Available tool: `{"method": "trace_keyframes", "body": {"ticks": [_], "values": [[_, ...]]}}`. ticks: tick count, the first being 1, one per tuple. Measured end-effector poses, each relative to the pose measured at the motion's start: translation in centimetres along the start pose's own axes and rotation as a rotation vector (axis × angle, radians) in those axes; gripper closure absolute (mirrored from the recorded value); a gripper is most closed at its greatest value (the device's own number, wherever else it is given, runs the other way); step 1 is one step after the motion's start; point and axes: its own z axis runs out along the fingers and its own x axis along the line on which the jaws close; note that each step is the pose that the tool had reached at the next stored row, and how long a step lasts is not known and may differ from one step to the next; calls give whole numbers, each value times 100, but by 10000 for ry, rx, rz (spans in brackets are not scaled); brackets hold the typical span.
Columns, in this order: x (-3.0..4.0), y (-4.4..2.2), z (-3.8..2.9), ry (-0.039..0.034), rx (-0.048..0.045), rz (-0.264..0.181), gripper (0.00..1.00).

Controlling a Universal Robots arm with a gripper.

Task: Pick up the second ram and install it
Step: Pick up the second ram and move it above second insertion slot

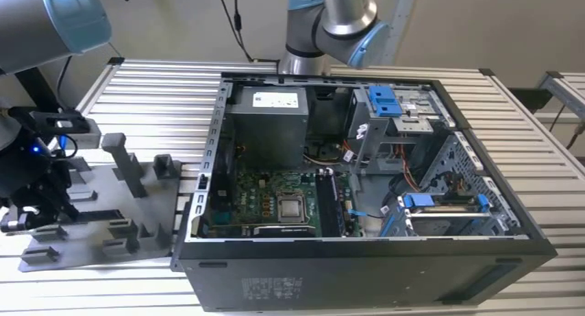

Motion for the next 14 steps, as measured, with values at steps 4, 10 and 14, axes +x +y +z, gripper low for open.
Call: {"method": "trace_keyframes", "body": {"ticks": [4,10,14], "values": [[-1,0,-24,1,-1,4,86],[-3,-1,-53,0,-11,4,86],[-4,-1,-86,4,-13,4,86]]}}
